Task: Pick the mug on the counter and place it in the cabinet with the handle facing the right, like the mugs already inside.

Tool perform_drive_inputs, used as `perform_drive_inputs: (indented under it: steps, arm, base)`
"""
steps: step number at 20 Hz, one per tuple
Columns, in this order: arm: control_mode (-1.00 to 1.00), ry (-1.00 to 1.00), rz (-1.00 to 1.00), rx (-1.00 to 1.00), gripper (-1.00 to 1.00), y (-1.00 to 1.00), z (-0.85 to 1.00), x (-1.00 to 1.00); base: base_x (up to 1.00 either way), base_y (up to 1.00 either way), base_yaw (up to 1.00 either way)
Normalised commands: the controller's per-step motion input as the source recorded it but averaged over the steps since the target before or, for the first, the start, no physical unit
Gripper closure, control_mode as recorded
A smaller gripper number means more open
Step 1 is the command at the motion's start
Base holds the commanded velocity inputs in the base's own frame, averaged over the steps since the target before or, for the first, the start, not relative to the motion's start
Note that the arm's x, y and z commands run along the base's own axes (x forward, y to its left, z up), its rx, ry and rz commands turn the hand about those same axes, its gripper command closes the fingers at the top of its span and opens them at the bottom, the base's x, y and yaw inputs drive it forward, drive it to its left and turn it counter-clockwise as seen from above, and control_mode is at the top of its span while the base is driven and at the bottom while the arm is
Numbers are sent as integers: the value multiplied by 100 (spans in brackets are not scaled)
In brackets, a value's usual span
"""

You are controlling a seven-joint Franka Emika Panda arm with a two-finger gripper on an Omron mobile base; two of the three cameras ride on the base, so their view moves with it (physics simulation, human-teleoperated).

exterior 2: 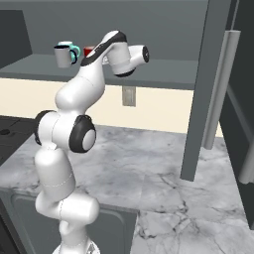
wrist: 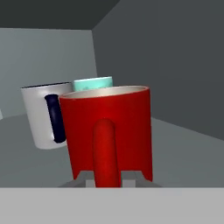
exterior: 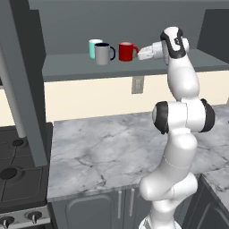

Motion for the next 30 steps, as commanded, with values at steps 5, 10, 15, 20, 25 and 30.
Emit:
perform_drive_inputs:
  steps: [5, 10, 15, 20, 25, 30]
  arm:
    - [-100, 0, 0, 0, 100, 0, -23, 4]
    - [-100, 1, 0, 0, -100, 1, -20, 6]
    - [-100, 1, 0, 0, -100, 0, -11, 2]
    - [-100, 0, 0, 0, -100, 0, -6, 1]
    - [-100, 0, 0, 0, -100, 0, 0, 1]
    - [-100, 0, 0, 0, -100, -2, 7, 0]
  base:
    - [0, 0, 0]
    - [0, 0, 0]
    - [0, 0, 0]
    - [0, 0, 0]
    - [0, 0, 0]
    - [0, 0, 0]
